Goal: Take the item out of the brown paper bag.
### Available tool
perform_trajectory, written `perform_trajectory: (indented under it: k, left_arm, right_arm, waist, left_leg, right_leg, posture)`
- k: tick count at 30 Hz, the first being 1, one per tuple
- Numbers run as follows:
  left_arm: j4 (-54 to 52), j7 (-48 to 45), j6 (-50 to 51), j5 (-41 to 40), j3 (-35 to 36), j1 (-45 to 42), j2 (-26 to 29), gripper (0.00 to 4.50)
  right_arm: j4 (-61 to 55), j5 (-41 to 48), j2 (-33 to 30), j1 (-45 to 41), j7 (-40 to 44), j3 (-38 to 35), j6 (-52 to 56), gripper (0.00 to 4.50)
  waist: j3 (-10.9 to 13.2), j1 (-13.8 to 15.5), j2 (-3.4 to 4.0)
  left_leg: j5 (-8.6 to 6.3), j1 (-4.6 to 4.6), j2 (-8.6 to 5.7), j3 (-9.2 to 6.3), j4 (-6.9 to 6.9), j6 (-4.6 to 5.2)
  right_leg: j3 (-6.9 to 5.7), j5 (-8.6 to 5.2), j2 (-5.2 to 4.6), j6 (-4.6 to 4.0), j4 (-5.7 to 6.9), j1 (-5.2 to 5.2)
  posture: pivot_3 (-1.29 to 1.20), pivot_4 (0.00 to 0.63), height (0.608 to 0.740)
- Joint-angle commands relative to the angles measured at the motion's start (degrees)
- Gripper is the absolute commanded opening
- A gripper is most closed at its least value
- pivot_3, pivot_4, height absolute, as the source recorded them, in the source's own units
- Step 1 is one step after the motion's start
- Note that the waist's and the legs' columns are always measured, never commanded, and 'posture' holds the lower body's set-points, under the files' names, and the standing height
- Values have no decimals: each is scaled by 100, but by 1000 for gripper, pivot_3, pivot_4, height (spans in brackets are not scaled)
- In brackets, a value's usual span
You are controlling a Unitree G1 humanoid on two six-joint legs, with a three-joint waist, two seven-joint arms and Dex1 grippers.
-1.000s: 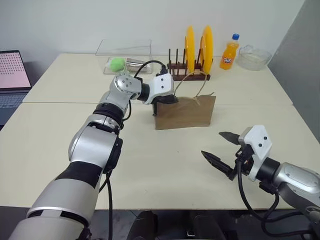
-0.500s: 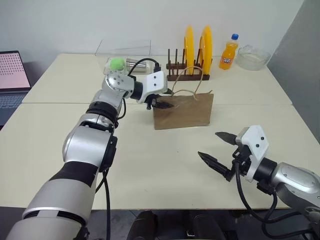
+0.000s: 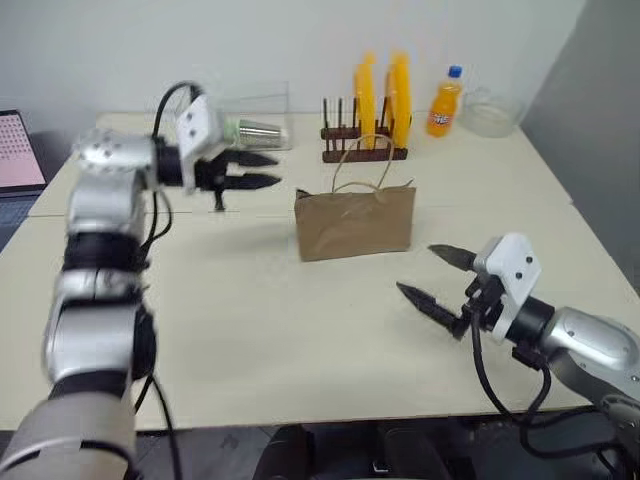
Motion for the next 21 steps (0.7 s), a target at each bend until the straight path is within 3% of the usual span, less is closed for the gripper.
perform_trajectory:
  k: [1, 5, 8, 14, 21]
  left_arm:
    - [-2683, 687, 1625, -867, 679, 1412, 274, 87]
    - [-4406, 1993, 2647, -1292, 1416, 2979, -104, 0]
    - [-5108, 2878, 3055, -1491, 1791, 3597, -499, 0]
    - [-6124, 3648, 3332, -1848, 2143, 4827, -845, 0]
    - [-6523, 3438, 3303, -2433, 1819, 5439, -526, 0]
  right_arm:
    - [448, -398, -116, -397, 407, 34, -509, 2576]
    - [1627, -1162, -350, -1194, 966, 387, -1126, 1151]
    - [2645, -1812, -511, -1929, 1414, 766, -1664, 36]
    - [5501, -3127, -170, -4034, 2072, 1625, -3016, 36]
    - [9398, -4721, 704, -6151, 2844, 2804, -4817, 36]
  waist:
    - [1, 12, -1]
    - [1, 65, -1]
    - [2, 132, -2]
    - [3, 72, 0]
    - [3, 52, 0]
  left_leg:
    - [0, -4, 1, 0, 2, 1]
    - [-1, 7, 0, 4, 2, 2]
    - [-1, 46, -2, 0, 5, 2]
    - [-2, 82, -2, 17, -9, 2]
    - [-2, 95, 0, 17, -21, 1]
  right_leg:
    - [0, 0, 0, 0, -2, -4]
    - [4, -15, 1, 25, -8, 7]
    - [-1, -15, 0, 26, -12, 50]
    - [12, -16, 1, 22, -16, 76]
    - [8, -13, 2, -27, -9, 79]
  posture:
    - [0, 150, 740]
    - [0, 150, 740]
    - [0, 150, 740]
    - [0, 150, 740]
    - [0, 150, 740]
